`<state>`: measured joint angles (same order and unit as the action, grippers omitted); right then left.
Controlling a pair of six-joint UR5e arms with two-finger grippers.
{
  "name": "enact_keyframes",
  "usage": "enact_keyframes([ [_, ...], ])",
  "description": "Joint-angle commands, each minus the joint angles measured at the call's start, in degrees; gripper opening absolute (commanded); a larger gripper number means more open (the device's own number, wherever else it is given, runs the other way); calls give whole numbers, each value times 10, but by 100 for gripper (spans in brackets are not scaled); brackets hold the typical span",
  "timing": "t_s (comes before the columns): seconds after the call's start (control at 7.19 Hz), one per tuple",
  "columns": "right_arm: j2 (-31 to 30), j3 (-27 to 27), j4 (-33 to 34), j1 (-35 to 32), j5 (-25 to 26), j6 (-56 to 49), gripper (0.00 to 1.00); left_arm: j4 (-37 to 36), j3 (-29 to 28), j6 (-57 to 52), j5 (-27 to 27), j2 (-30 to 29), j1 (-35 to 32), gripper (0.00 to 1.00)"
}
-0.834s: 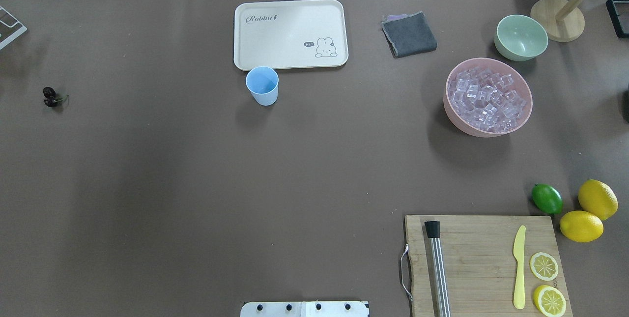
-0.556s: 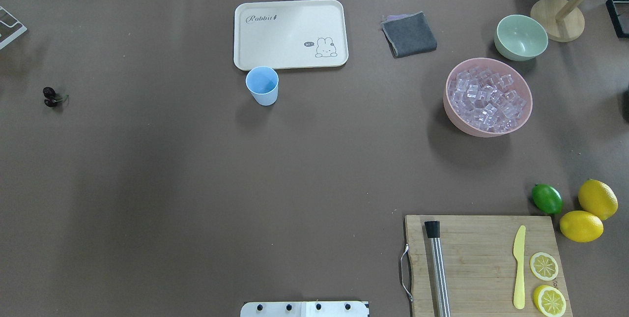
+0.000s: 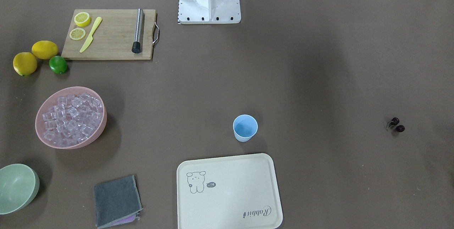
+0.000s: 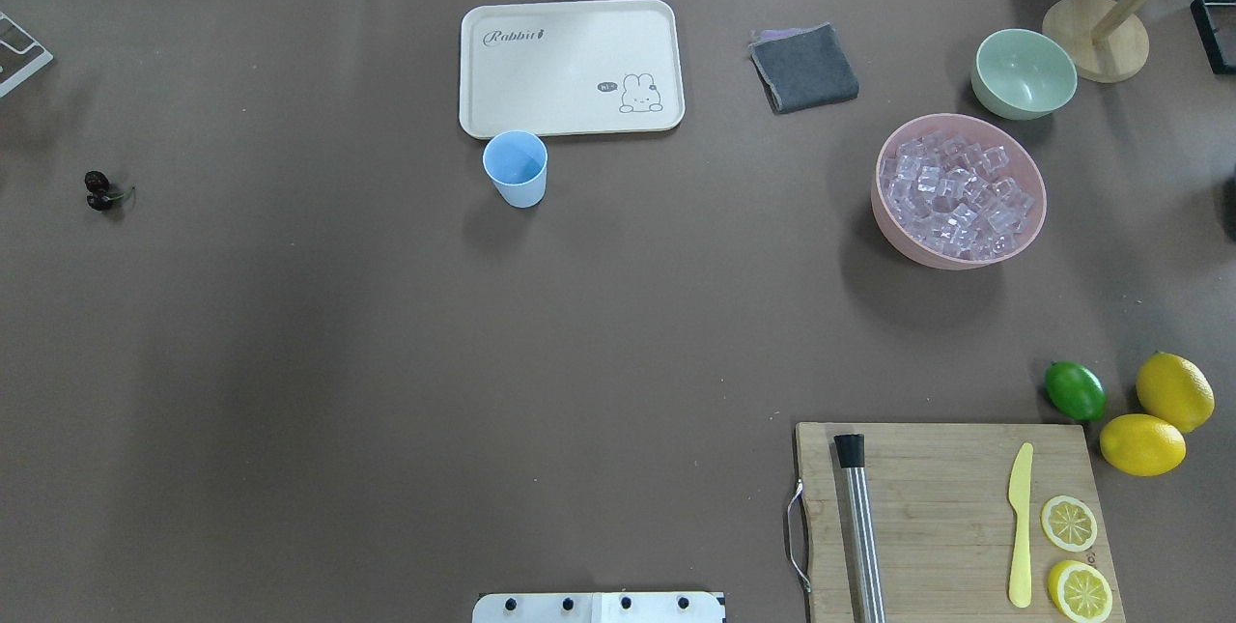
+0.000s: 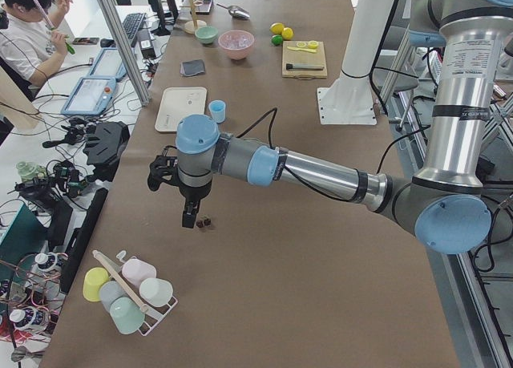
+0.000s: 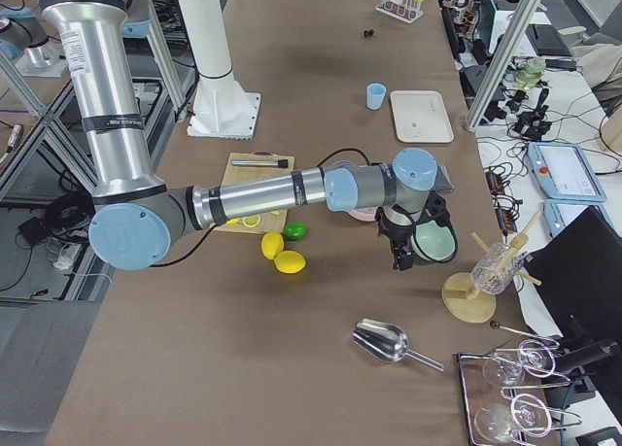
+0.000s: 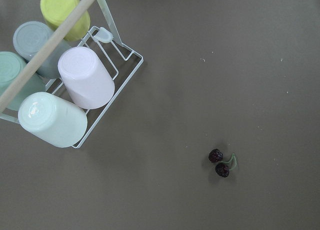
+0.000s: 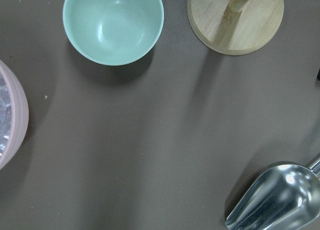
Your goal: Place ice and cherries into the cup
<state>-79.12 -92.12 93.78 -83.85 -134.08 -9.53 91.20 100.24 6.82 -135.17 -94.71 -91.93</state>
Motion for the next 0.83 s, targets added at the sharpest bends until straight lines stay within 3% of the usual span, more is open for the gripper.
enact_keyframes([
  [0.0, -1, -22, 0, 3, -28, 46, 99, 0, 5, 0, 0, 1, 0, 98],
  [0.28, 8, -56, -1, 44, -26, 100, 99, 1, 5, 1, 0, 1, 0, 98],
  [0.56, 78, -63, -2, 157, -22, 209, 99, 2, 1, -1, 0, 1, 1, 98],
  [0.7, 78, -60, -54, 182, -21, 210, 99, 2, -3, -3, 0, -1, 1, 98],
])
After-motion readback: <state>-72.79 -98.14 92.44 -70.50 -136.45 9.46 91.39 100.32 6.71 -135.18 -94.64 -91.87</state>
